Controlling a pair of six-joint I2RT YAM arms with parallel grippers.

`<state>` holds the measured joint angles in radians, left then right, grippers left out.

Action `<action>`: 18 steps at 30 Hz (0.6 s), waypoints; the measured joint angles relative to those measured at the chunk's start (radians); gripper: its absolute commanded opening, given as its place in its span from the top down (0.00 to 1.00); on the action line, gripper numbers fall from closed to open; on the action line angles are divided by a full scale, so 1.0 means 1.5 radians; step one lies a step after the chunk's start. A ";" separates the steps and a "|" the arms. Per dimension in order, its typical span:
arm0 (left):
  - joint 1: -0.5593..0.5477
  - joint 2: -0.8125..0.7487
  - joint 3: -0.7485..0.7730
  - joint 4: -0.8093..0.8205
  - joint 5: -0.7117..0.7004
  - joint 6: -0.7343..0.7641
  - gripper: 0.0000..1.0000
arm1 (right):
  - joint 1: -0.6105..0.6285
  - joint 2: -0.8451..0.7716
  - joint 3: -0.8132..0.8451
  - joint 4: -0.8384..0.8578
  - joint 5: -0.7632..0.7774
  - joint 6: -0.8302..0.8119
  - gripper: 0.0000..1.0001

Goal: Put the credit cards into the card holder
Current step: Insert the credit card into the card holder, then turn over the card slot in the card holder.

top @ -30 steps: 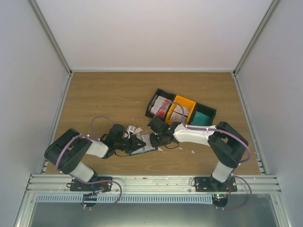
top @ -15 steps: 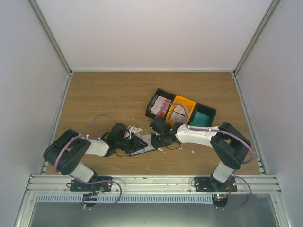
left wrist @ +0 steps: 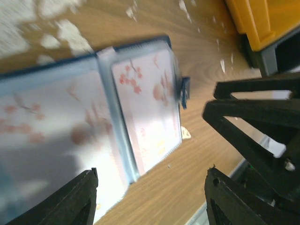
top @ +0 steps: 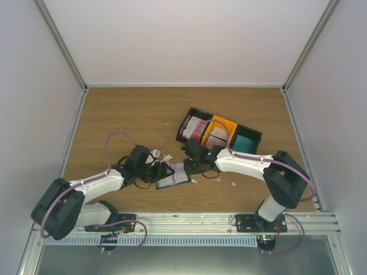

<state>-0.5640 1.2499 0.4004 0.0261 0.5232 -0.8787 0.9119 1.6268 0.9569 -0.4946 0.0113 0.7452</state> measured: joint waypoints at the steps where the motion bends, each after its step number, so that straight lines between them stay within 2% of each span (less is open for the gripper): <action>1: 0.004 -0.012 0.006 -0.027 -0.013 0.006 0.43 | 0.001 0.000 0.008 -0.003 0.005 -0.005 0.61; 2: 0.011 -0.026 0.014 -0.054 -0.028 0.013 0.48 | 0.004 0.000 0.020 -0.005 0.011 -0.009 0.62; 4: 0.026 -0.046 0.024 -0.087 -0.051 0.023 0.60 | 0.010 0.001 0.040 -0.006 0.016 -0.018 0.70; 6: 0.042 -0.062 0.031 -0.116 -0.073 0.036 0.67 | 0.020 0.006 0.066 -0.006 0.020 -0.033 0.75; 12: 0.073 -0.067 0.032 -0.181 -0.111 0.057 0.66 | 0.058 0.071 0.126 0.013 -0.002 -0.068 0.75; 18: 0.087 -0.067 0.021 -0.185 -0.099 0.063 0.66 | 0.073 0.127 0.135 0.016 -0.038 -0.088 0.76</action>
<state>-0.4332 1.1488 0.4320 -0.2520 0.3748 -0.7841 1.0214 1.8168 1.1587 -0.4702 -0.0460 0.6128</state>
